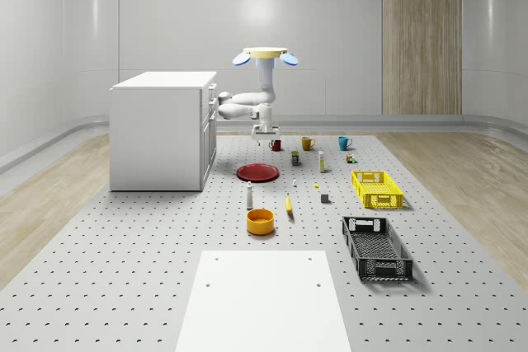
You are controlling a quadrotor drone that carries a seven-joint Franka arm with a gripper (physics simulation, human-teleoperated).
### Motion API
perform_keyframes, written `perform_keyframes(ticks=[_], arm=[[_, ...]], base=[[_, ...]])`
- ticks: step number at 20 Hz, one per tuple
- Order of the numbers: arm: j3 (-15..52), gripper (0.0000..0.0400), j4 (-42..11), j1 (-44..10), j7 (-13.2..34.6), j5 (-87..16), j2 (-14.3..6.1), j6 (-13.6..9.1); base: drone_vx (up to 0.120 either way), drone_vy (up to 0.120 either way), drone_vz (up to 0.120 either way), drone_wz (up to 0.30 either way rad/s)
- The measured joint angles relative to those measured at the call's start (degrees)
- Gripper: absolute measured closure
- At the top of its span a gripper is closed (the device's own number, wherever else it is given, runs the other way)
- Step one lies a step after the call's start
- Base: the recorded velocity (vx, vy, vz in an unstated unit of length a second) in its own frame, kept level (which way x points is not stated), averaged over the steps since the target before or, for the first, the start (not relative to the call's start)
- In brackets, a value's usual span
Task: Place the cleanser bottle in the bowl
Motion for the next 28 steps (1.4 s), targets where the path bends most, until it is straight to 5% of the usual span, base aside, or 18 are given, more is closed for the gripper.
perform_keyframes(ticks=[15, 28], arm=[[0.35, 0.0, 0.09, -0.47, 0.4, 0.85, -2.0, 1.87], [0.59, 0.0, 0.16, -0.8, 0.67, 1.46, -3.46, 3.23]], base=[[0.12, 0.0, -0.003, 0.0], [0.12, 0.0, -0.077, 0.0]])
